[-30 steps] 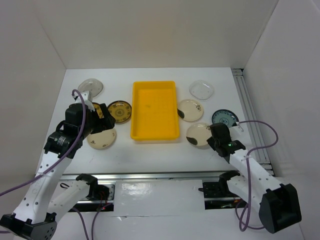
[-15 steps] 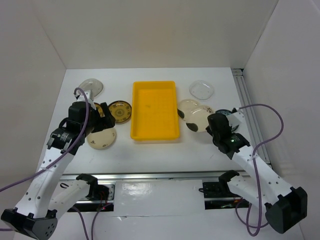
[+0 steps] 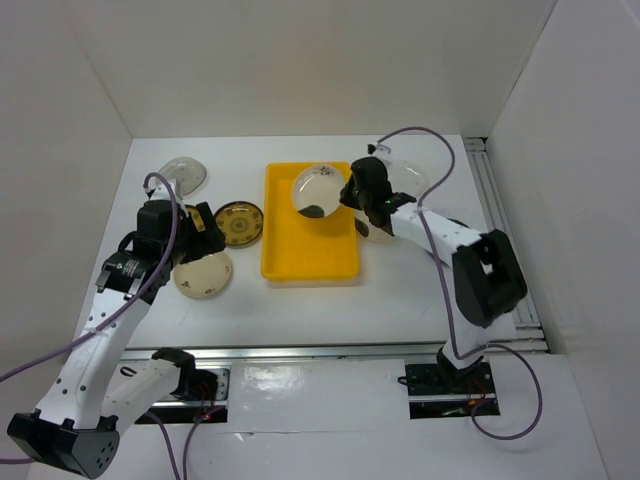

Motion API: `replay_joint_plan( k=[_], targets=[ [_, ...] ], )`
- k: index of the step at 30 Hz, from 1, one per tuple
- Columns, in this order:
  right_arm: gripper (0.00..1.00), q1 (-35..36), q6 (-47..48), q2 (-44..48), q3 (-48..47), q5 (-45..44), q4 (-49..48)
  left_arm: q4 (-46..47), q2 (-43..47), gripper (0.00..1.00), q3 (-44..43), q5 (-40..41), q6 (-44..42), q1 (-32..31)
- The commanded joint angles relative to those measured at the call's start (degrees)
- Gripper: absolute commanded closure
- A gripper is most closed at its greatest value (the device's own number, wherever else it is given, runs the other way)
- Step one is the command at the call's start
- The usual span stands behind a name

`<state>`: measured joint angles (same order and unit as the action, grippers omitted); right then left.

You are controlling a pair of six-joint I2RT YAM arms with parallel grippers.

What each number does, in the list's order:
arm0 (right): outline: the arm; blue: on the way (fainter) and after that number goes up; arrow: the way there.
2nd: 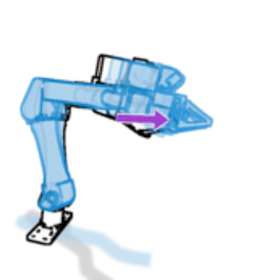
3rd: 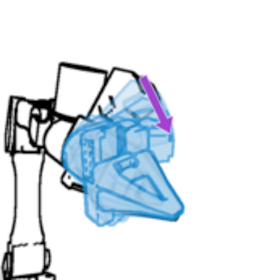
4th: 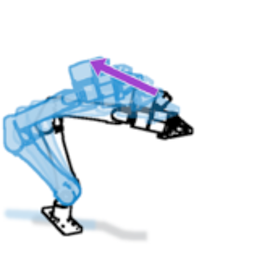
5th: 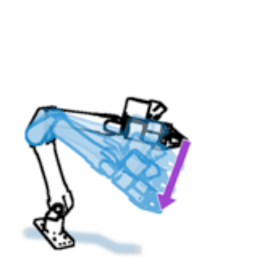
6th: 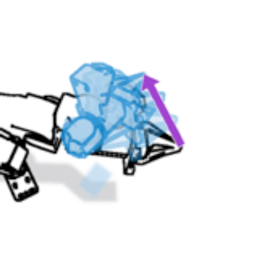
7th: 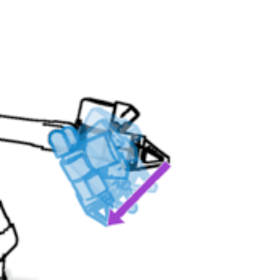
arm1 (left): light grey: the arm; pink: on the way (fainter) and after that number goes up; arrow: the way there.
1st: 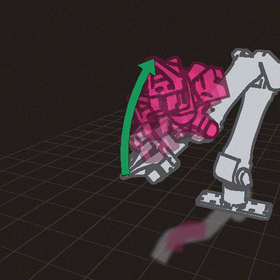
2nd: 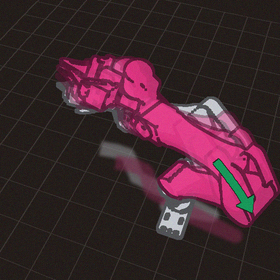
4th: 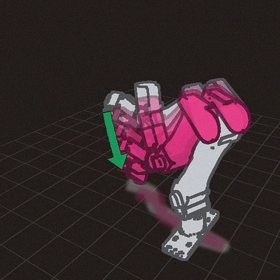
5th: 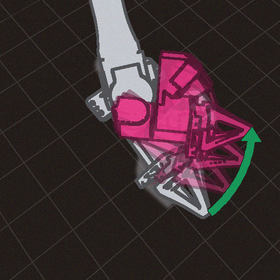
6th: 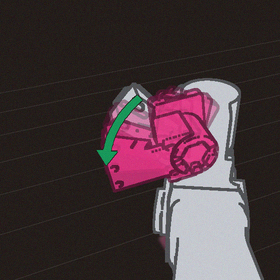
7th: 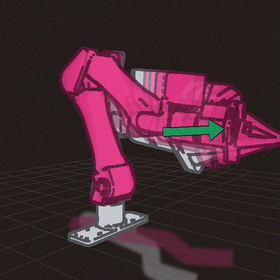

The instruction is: Place the plates into the plastic bin on the countertop

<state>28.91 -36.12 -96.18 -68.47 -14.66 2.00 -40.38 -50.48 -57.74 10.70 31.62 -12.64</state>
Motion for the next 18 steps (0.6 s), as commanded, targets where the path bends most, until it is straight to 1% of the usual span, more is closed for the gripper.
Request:
replay_joint_plan(
  k=[1,3,8,10,14,15,16,18],
  targets=[
    [1.0,0.4,3.7,-6.7,-5.0,7.8,-3.3,1.1,0.3,0.0,0.0,2.1,0.2,0.6],
    [1.0,0.4,3.7,-10.1,-6.4,9.6,-3.9,0.6,0.3,0.0,0.0,2.8,0.2,0.6],
    [1.0,0.9,4.7,-14.9,-11.0,9.6,-1.7,0.6,-0.2,0.0,0.0,3.4,0.2,0.6],
    [1.0,0.9,5.4,-17.5,-12.3,11.1,-1.0,0.6,-0.8,0.0,0.0,3.4,0.2,0.6],
    [1.0,0.9,5.4,-19.3,-13.6,11.1,-0.4,0.6,-0.8,0.0,0.0,3.4,0.2,0.6],
    [0.96,0.9,5.4,-19.3,-13.6,10.5,-0.4,0.6,-0.8,0.0,0.0,3.4,0.2,0.6],
    [0.91,0.9,5.4,-19.3,-13.6,9.9,-0.4,0.6,-0.8,0.0,0.0,3.4,0.7,0.6],
    [0.85,0.9,5.4,-19.3,-14.1,9.9,0.9,0.0,-1.5,0.0,0.0,4.0,0.7,0.6]
  ],
)
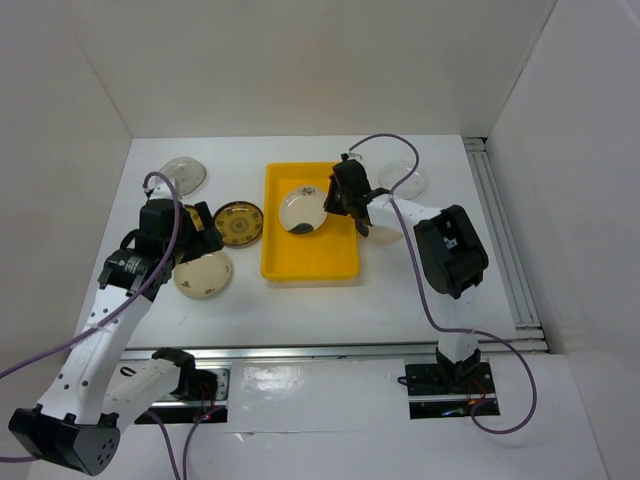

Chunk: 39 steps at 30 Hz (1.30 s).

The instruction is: Place the plates into the plastic bin on the countertop

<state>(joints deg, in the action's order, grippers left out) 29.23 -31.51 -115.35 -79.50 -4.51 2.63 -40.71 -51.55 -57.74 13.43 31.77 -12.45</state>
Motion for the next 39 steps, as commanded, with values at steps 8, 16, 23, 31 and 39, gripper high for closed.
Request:
replay_joint_plan(
  k=[8,16,23,31,39],
  targets=[
    [0.45,2.7,2.4,8.6,-4.4,-1.4,1.3,-1.5,-2.9,0.0,-1.3,1.1,4.1,0.9],
    [0.0,8.1,7.0,19.8,-5.8,-1.3,3.9,-1.5,-3.5,0.0,5.2,-2.4,21.5,7.8],
    [0.0,10.1,10.1,30.8,7.5,6.9,0.1,3.2,-5.9,0.0,18.8,-2.0,37.6,19.6],
    [0.0,8.6,11.9,35.0,15.4,11.0,0.1,14.2,-6.7,0.01,30.3,1.2,42.0,20.2],
    [0.0,6.2,11.4,36.2,17.4,13.1,-0.6,21.3,-11.7,0.2,33.6,2.7,42.7,20.7]
  ],
)
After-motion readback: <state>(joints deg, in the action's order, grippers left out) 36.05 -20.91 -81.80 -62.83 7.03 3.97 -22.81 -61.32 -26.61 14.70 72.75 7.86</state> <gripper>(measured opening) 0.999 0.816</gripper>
